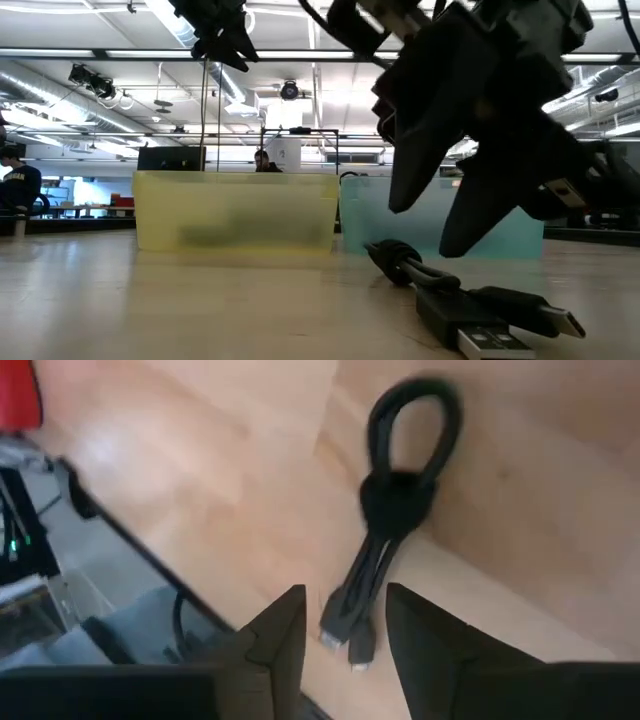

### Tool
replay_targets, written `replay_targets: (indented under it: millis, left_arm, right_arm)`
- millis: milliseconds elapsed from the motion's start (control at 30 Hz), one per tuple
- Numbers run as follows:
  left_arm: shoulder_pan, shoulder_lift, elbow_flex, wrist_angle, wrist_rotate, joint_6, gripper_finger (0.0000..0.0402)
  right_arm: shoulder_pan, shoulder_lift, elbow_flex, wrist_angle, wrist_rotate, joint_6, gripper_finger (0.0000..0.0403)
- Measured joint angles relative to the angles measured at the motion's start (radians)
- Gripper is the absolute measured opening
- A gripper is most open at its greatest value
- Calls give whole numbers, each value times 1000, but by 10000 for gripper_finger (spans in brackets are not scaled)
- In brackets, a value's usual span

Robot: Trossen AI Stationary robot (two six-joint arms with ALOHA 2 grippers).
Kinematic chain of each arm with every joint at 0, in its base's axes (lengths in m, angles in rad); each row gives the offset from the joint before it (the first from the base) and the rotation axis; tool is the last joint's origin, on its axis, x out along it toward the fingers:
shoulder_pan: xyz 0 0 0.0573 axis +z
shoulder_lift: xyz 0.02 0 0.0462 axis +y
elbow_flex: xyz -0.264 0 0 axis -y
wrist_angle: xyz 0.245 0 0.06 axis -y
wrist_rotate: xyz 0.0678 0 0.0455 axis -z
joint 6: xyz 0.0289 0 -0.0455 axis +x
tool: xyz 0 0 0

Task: Pick & Place USB Port
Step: Put the black charger cable into the green bin

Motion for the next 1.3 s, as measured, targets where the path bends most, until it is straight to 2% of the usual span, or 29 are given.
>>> replay_targets:
  millis: [333, 600, 700, 800, 867, 1300]
  left_arm:
    - [0, 0, 0, 0, 0, 1, 220]
    - [0, 0, 0, 0, 0, 5, 220]
    - [0, 0, 0, 0, 0, 5, 220]
    - [0, 0, 0, 0, 0, 5, 220]
    - [0, 0, 0, 0, 0, 5, 220]
    - [0, 0, 0, 0, -11, 27, 220]
  right_arm:
    - [-43, 12, 0, -27, 20, 0, 142]
    - [-55, 78, 2, 44, -44, 10, 139]
    - [-56, 79, 3, 23, -41, 14, 110]
    - [-61, 81, 3, 22, -65, 3, 40]
    - [-64, 83, 3, 41, -89, -31, 16]
    - [-60, 75, -3, 223, -110, -39, 2]
